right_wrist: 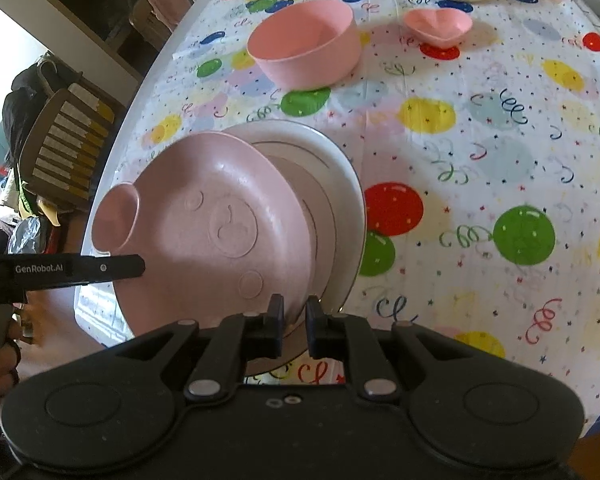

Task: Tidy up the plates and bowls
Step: 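Lower the pink bear plate onto the stacked white plates, then open both grippers and lift away from the pink bear plate, then move both grippers to the rim of the pink round bowl, then close both grippers on the rim of the pink round bowl, then carry the pink bowl with both grippers and lower it onto the plate stack, then open both grippers and withdraw from the pink bowl, then move both grippers to the rim of the cream bowl, then close both grippers on the rim of the cream bowl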

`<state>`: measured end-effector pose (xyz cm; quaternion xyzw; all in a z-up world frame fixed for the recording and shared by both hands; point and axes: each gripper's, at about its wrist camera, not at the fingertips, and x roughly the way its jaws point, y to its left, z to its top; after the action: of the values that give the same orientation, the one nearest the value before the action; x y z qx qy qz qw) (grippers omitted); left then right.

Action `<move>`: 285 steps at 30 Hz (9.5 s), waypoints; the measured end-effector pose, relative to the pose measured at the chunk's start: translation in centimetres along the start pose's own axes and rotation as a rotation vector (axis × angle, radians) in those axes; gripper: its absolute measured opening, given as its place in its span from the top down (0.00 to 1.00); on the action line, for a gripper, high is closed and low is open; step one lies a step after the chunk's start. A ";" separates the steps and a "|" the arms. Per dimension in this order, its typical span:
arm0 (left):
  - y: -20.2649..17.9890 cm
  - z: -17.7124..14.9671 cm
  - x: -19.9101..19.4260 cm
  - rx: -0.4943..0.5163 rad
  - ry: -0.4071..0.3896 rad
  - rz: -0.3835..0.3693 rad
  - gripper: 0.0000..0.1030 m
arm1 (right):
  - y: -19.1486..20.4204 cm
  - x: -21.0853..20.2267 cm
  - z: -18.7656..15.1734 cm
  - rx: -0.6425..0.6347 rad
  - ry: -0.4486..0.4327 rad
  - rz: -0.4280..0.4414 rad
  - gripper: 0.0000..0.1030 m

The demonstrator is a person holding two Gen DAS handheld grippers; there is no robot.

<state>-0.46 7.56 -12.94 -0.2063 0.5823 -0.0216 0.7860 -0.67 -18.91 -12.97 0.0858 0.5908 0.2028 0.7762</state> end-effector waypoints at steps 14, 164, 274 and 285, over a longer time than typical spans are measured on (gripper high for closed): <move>0.4 0.1 0.2 -0.011 0.028 -0.020 0.85 | 0.2 -0.3 0.0 -0.008 -0.002 -0.025 0.79; -24.7 0.7 6.0 0.506 0.046 -0.053 0.90 | -11.5 -7.3 2.1 0.166 -0.107 -0.294 0.87; -29.5 27.0 17.6 0.032 -0.238 0.174 0.22 | -22.0 0.1 32.7 -0.071 -0.203 -0.261 0.31; -30.5 28.3 19.4 -0.024 -0.194 0.228 0.36 | -22.5 2.5 34.5 0.004 -0.122 -0.267 0.59</move>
<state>38.21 -17.20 -13.14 -0.1494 0.5236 0.0946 0.8334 37.51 -34.56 -13.67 0.0203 0.5491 0.0911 0.8305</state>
